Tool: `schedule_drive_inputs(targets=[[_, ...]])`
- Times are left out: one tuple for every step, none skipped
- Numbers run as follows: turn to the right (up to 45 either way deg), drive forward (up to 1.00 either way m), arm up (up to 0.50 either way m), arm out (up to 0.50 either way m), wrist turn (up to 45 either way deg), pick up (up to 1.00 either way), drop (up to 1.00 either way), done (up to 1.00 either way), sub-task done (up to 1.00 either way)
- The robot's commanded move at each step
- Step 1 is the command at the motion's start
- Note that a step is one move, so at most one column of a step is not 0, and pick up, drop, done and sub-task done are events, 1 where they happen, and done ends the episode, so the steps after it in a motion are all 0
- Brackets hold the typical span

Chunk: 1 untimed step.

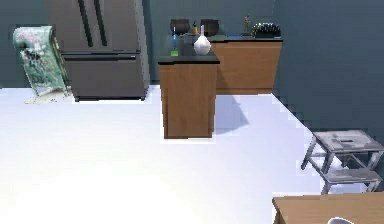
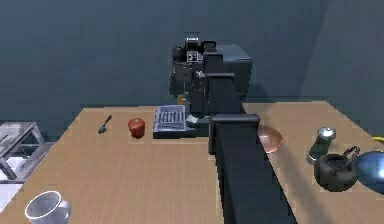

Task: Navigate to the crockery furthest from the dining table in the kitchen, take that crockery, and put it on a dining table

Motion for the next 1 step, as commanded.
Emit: schedule_drive_inputs(targets=[[0.0, 0.00, -0.04, 0.00, 0.0, 0.00, 0.00, 0.00, 0.00]])
